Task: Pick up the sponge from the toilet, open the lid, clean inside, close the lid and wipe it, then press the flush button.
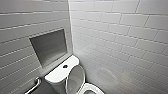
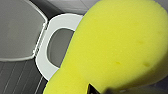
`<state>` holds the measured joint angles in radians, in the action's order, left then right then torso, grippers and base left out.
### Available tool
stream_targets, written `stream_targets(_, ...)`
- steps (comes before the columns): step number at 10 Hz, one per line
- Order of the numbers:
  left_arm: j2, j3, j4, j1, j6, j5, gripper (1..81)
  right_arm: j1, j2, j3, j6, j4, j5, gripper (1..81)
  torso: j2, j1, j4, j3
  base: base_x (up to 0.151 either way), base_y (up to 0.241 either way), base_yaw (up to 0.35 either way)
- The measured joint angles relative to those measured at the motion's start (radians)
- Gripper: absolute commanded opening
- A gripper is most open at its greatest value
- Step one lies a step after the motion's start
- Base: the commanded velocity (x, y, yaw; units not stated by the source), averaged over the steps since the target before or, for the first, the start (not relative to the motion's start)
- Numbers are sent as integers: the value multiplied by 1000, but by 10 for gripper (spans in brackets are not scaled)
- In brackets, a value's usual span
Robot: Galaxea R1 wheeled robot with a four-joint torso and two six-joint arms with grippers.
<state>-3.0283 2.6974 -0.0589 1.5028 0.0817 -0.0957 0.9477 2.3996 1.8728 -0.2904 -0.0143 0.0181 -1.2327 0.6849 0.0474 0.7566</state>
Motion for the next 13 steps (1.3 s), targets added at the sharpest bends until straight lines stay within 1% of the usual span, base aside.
stream_targets(2, 0, 0, 0, 5, 0, 5, 811, -67, 53, 39, 0, 2, -54, 10, 0, 1, 0, 0, 0, 0, 0)
stream_targets(3, 0, 0, 0, 6, 0, 6, 811, -106, 78, 80, 0, 5, -86, 10, 0, 1, 0, 0, 0, 0, 0)
stream_targets(5, -1, 0, 4, 6, 0, 9, 811, -154, 125, 140, 2, 5, -117, 10, 0, 2, 0, 6, 0, 0, 0)
stream_targets(7, -6, 0, 5, 6, 0, 11, 811, -177, 170, 149, 2, 7, -147, 10, 0, 2, 0, 52, 0, 0, 0)
stream_targets(10, -8, 0, 5, 1, 0, 15, 811, -237, 170, 139, 5, 10, -149, 10, 0, 2, 0, 147, 0, 0, 0)
stream_targets(11, -11, 0, 5, 0, 0, 14, 811, -241, 172, 139, 5, 11, -155, 10, 1, 3, 0, 166, 0, 0, 0)
stream_targets(13, -13, 0, 5, -12, 0, 18, 811, -280, 176, 127, 5, 11, -166, 10, 1, 3, 0, 178, 0, 0, 0)
